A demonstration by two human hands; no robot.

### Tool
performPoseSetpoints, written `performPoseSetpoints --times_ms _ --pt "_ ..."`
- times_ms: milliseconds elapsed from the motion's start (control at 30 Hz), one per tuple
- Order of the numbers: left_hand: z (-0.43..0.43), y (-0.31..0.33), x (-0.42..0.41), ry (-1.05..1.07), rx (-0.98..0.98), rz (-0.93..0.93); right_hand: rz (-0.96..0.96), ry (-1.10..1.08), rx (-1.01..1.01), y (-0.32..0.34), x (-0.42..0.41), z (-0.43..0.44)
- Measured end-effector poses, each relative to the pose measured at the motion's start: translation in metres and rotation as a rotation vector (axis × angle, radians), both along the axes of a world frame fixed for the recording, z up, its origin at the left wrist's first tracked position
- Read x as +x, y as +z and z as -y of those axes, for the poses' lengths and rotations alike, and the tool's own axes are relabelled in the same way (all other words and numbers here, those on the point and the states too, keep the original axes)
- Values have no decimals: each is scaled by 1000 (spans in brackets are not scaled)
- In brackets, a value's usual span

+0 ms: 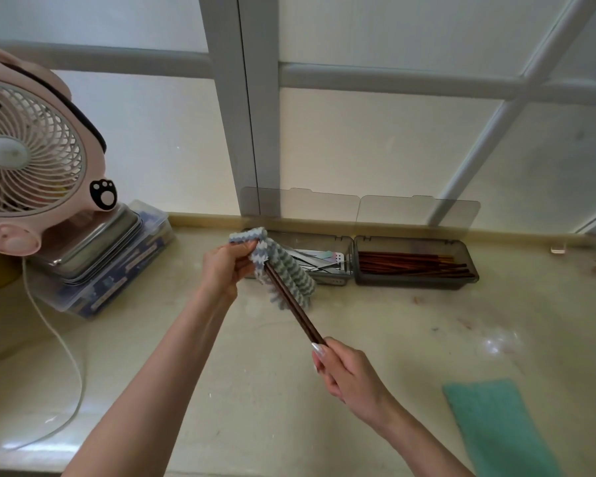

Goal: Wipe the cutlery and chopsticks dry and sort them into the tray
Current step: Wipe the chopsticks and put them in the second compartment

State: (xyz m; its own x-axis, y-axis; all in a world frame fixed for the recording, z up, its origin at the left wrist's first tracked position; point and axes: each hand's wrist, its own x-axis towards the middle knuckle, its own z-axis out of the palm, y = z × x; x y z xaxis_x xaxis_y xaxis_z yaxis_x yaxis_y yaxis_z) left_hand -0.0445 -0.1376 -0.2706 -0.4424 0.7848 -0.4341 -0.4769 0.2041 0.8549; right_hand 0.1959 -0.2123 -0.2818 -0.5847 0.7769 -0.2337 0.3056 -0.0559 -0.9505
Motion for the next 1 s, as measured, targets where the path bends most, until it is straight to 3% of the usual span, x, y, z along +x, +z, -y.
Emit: performPoseSetpoints --times_ms 167,300,433,633,800,1000 --pt "2 -7 -10 114 -35 -40 -54 -98 -85 0 14 5" --pt "14 4 6 -107 -56 -219 -126 -127 -120 6 10 4" --pt "24 13 32 -300 -72 -244 -221 -128 -133 13 -13 0" --pt "35 19 41 -414 18 -228 -229 -185 -122 5 -32 -9" --pt "45 17 39 -484 164 -75 -244 -217 -100 5 -32 -14" --pt "48 6 48 -402 144 82 -209 -223 -40 5 -40 -13"
